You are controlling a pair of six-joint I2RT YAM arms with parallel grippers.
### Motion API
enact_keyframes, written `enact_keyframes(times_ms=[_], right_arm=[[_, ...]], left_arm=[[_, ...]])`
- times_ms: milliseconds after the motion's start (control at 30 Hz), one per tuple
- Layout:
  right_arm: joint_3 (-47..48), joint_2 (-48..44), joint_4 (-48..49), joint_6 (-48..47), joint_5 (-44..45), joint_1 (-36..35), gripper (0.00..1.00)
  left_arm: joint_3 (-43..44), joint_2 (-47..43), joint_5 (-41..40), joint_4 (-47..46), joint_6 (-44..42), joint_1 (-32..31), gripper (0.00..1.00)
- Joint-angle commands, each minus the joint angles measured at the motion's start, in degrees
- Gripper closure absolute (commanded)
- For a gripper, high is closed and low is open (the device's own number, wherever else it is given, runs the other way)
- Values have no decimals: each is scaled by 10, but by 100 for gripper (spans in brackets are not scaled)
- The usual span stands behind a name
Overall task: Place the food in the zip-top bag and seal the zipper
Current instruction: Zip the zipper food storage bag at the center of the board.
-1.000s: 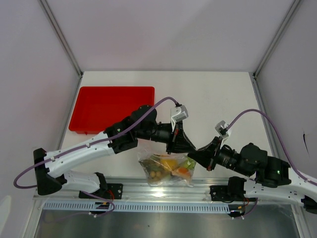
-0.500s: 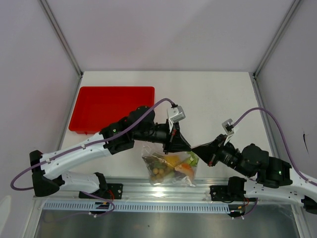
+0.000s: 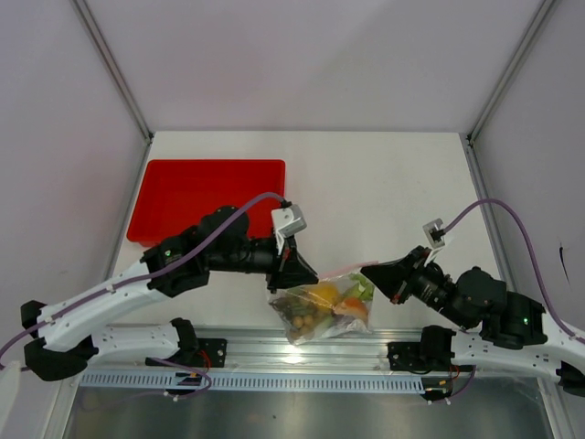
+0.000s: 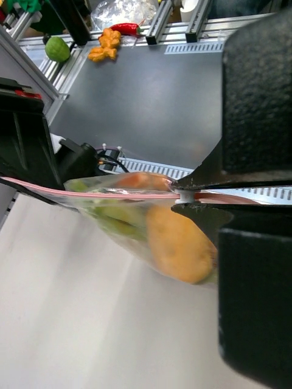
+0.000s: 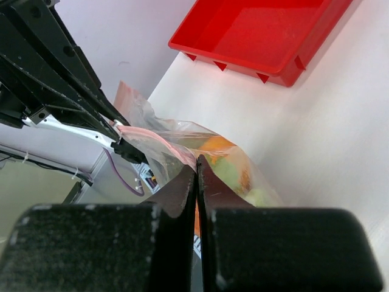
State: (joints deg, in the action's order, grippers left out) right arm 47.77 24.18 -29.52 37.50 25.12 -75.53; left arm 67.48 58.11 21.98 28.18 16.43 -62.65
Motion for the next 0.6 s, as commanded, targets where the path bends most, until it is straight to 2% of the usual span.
enact_keyframes(times_ms=[0, 400, 567], right_arm=[[31, -15, 3, -1, 57, 3, 100], [30, -29, -23, 2, 73, 4, 100], [24, -34, -8, -10, 44, 4, 100]], left_arm=[[-16, -49, -17, 68, -10, 8, 98], [-37, -161, -94, 165, 12, 13, 96], [-50, -186, -85, 173, 23, 13, 99]])
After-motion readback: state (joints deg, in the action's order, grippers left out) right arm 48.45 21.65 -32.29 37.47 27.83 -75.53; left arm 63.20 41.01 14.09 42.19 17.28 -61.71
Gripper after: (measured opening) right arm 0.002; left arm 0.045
